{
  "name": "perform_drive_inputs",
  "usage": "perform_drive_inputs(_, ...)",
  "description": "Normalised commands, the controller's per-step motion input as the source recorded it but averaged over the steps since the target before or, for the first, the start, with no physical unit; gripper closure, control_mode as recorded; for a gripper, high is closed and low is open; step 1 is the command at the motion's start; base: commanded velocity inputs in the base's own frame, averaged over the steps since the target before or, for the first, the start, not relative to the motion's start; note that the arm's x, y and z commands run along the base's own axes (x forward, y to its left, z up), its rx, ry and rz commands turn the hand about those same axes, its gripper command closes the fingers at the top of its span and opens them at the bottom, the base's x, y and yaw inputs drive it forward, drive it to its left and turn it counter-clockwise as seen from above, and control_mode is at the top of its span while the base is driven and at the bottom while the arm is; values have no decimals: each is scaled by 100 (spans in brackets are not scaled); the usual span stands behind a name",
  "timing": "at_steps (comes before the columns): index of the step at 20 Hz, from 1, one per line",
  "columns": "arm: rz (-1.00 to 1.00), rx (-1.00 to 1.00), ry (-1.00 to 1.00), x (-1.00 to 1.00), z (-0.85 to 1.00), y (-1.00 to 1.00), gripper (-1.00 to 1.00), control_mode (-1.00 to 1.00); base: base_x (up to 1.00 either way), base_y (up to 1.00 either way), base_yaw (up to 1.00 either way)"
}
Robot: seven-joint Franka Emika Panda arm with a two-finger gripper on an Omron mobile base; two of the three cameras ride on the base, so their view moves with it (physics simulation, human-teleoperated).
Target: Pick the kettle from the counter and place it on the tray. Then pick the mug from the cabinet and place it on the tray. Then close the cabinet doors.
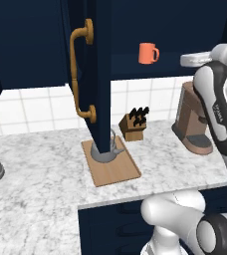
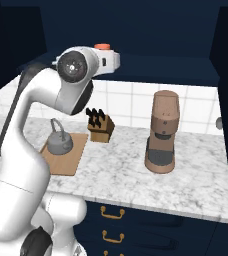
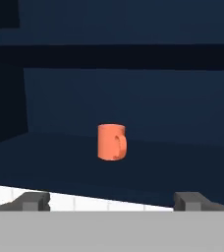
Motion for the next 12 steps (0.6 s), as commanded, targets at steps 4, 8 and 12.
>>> perform_drive_inputs(4,5,0,7,64,10,-16,-100,-100,0,0,0)
perform_drive_inputs(8,0,0,2,30,-1,0,-100,-100,0,0,0)
perform_drive_inputs(12,0,0,2,55,3,0,-100,-100,0,0,0)
